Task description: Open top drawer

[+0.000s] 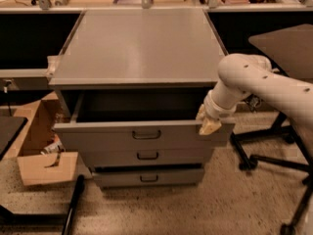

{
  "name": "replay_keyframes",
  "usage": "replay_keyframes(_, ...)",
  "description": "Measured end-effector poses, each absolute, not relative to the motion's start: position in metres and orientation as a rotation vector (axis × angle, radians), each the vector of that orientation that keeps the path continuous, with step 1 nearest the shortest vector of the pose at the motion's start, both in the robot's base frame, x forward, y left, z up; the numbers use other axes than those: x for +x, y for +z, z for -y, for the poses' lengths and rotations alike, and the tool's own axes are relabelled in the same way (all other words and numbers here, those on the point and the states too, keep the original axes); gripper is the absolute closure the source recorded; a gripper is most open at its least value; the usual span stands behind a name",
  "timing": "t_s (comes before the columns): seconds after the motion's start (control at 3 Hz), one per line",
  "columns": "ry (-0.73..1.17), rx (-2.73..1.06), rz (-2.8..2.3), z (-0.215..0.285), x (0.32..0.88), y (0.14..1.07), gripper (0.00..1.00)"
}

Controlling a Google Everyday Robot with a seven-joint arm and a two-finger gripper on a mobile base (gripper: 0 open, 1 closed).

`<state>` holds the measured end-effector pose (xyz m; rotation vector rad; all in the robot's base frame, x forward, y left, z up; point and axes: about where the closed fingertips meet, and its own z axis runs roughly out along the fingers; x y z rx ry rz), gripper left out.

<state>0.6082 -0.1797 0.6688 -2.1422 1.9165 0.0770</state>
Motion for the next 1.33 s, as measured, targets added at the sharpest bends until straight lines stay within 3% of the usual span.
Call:
replay_keyframes(0.33,0.077,-2.142,-1.917,0.1797,0.6081,0.6681,0.82)
replay_keyframes(1.0,0.077,-2.142,-1.917,0.1797,0.6080,0.6681,0.35)
replay_keyframes(1.33,0.077,-2.142,-1.917,0.1797,0.6080,0.6680,0.04)
